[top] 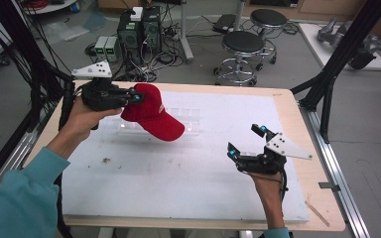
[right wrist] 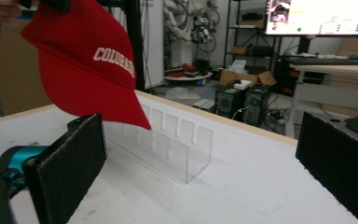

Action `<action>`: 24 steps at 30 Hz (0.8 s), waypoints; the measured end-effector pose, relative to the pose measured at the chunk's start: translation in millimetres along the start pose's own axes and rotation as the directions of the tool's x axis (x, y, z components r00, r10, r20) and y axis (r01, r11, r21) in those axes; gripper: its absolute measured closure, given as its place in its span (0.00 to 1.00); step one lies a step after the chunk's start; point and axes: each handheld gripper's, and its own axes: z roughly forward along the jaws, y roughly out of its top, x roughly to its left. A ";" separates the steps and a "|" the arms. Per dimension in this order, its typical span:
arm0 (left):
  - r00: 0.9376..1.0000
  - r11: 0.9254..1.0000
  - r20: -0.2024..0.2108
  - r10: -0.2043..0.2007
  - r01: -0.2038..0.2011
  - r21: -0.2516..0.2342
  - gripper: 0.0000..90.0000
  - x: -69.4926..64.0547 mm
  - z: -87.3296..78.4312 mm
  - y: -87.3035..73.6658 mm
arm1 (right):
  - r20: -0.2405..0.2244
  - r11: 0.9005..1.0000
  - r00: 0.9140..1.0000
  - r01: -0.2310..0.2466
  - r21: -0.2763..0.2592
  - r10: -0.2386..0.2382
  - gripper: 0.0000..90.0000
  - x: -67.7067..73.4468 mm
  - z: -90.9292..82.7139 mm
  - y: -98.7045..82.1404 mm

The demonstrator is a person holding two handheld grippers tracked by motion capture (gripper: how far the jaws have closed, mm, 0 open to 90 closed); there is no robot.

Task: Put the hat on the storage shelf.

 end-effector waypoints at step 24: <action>0.995 1.000 0.100 0.017 -0.018 0.008 0.97 -29.9 -5.4 -26.5 | -0.237 0.996 0.972 0.026 0.086 -0.005 0.01 21.8 48.6 42.8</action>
